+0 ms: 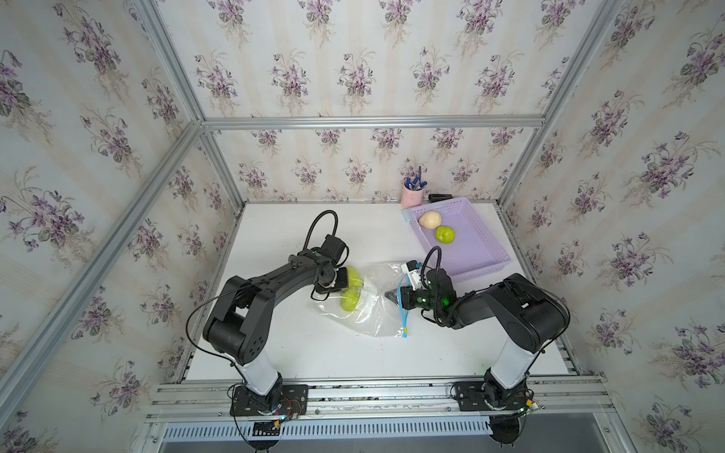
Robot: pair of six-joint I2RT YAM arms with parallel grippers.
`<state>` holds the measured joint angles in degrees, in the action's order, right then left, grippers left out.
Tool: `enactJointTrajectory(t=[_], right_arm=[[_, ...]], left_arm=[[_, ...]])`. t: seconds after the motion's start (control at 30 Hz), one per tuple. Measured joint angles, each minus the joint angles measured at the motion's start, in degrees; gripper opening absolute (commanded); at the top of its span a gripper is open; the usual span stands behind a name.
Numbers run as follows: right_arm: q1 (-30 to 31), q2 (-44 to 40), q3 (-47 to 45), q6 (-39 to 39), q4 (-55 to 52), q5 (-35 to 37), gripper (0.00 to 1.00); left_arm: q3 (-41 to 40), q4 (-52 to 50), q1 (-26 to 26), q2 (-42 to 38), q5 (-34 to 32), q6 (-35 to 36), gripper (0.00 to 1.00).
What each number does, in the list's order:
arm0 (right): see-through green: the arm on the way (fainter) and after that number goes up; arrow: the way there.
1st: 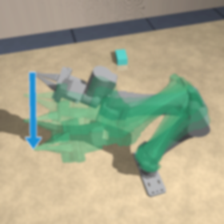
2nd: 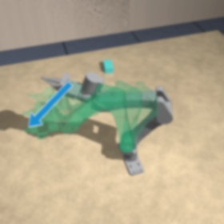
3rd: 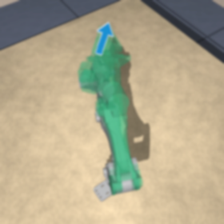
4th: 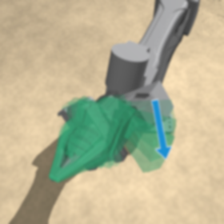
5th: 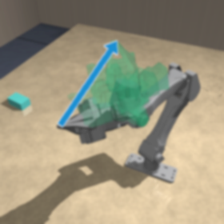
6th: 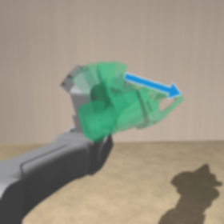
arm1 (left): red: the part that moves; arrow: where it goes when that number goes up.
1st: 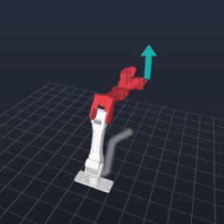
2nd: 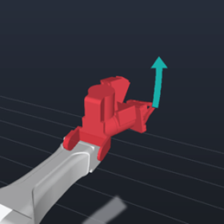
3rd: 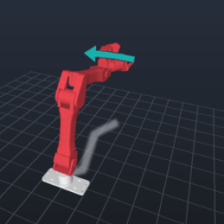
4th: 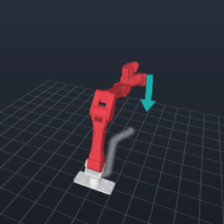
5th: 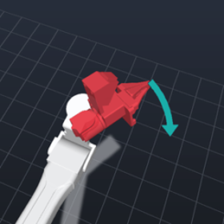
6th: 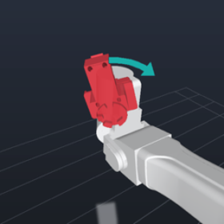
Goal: Open the zip-top bag and take out the pear
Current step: Adjust the zipper food storage bag at the center of the board, then pick up the pear from the zipper food storage bag.
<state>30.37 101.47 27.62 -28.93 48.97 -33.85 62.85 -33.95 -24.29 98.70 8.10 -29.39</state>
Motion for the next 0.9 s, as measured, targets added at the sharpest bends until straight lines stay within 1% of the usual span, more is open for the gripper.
enactJointTrajectory(t=[0.13, 0.2, 0.27, 0.33, 0.37, 0.43, 0.5, 0.53, 0.57, 0.6, 0.67, 0.73, 0.77, 0.83, 0.9], right_arm=[[2.86, 0.37, 1.77, 1.51, -0.76, 0.59, 0.36], [4.09, 0.98, 2.89, 2.51, -1.7, -0.09, 0.38], [4.92, 1.75, 4.04, 3.52, -2.97, 0.11, 0.4], [5.6, 2.1, 4.81, 4.55, -4.31, -0.07, 0.45], [5.95, 2.08, 4.96, 5.16, -4.74, -0.26, 0.49], [6.49, 1.81, 5.07, 6.62, -6.14, -0.48, 0.6], [6.93, 0.48, 4.68, 9.05, -8.41, -0.46, 0.72], [7.15, -0.59, 4.39, 10.64, -9.7, -0.39, 0.76], [7.32, -2.14, 4.07, 12.66, -11.3, -0.2, 0.79], [7.48, -4.13, 3.56, 15.04, -13.03, 0.26, 0.82], [7.58, -8.22, 2.12, 19.69, -15.76, 1.11, 0.82], [7.74, -11.89, 0.04, 25.14, -17.59, 1.09, 0.8], [7.98, -12.66, -0.66, 27.47, -18.32, 1.05, 0.79], [8.74, -12.13, -0.48, 31.21, -20.74, 1.29, 0.74], [9.99, -10.1, 1.07, 33.94, -23.12, 1.97, 0.73]], left_arm=[[-0.22, -1.97, 0.13, 0.2, -0.33, 0.04, 0.0], [-0.24, -1.88, 0.15, 1.4, 2.86, 1.6, 0.0], [-0.02, -1.62, -0.42, 4.24, 7.72, 2.97, 0.0], [-0.04, -1.01, -1.73, 6.19, 12.52, 3.89, 0.0], [-0.07, -0.17, -2.47, 6.64, 14.56, 4.13, 0.03], [-0.24, 1.49, -3.1, 7.28, 17.84, 4.31, 0.16], [0.2, 1.75, -3.21, 7.72, 20.48, 4.13, 0.35], [0.72, 1.6, -3.21, 7.87, 21.14, 3.85, 0.37], [1.64, 1.36, -3.21, 8.11, 21.22, 3.15, 0.37], [2.36, 1.25, -3.15, 8.37, 20.61, 3.15, 0.34], [3.43, 0.79, -2.54, 8.98, 20.55, 2.95, 0.24], [4.39, 0.31, -1.68, 9.68, 20.28, 2.56, 0.18], [5.03, 0.09, -1.33, 10.23, 20.31, 2.45, 0.15], [6.12, -0.26, -1.09, 11.47, 20.39, 2.16, 0.12], [6.4, -0.13, -1.14, 12.46, 21.2, 1.81, 0.09]])
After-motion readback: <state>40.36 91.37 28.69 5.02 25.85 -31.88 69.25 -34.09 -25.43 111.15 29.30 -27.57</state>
